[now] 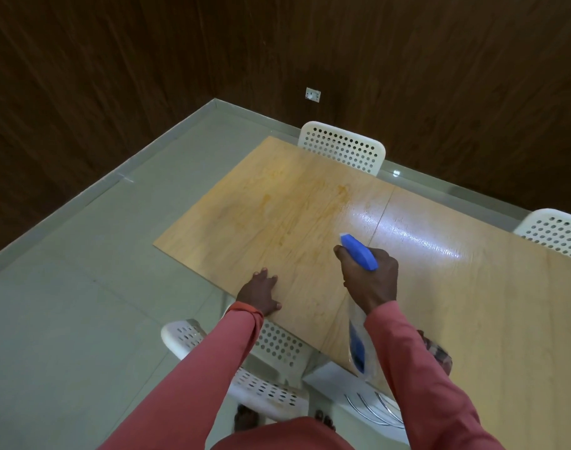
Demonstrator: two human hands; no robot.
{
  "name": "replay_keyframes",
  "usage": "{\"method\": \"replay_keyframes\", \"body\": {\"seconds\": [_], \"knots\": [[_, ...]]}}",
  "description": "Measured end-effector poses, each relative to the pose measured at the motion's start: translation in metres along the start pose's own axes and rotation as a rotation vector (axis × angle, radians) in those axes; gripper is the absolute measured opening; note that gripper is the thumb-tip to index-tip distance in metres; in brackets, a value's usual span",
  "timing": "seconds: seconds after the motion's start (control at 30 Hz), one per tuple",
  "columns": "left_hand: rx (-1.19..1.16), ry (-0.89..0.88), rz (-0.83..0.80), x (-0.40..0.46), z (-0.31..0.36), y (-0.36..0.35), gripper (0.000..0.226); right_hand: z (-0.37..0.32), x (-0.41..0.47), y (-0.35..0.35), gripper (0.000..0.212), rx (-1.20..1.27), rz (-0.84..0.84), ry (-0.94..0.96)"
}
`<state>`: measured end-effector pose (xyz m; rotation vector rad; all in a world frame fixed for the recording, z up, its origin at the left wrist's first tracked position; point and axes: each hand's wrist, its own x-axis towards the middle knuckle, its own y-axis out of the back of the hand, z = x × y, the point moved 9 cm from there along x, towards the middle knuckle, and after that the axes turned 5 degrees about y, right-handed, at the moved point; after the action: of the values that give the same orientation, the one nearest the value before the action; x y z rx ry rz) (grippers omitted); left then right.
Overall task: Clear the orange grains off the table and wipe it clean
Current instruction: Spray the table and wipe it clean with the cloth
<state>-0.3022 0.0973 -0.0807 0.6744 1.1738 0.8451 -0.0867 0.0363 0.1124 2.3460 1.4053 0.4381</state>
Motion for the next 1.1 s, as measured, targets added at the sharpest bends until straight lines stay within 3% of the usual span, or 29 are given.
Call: {"method": "replay_keyframes", "body": {"seconds": [0.27,0.4,0.63,0.9,1.1], "knots": [[0.003,0.01,0.052,-0.003,0.008,0.004,0.078,0.005,0.023,0.035,0.03,-0.016,0.155,0.046],[-0.048,-0.063,0.078,-0.006,0.038,0.004,0.068,-0.001,0.039,0.062,0.017,-0.129,0.21,0.174],[-0.043,-0.213,0.05,-0.004,0.11,-0.009,0.068,0.009,0.09,0.099,0.055,-0.317,0.184,0.222],[0.044,-0.245,0.003,-0.004,0.125,-0.028,0.07,0.051,0.117,0.11,0.054,-0.285,0.155,-0.001],[0.045,-0.239,0.015,-0.001,0.124,-0.031,0.069,0.075,0.101,0.105,0.077,-0.142,0.087,-0.035]]}}
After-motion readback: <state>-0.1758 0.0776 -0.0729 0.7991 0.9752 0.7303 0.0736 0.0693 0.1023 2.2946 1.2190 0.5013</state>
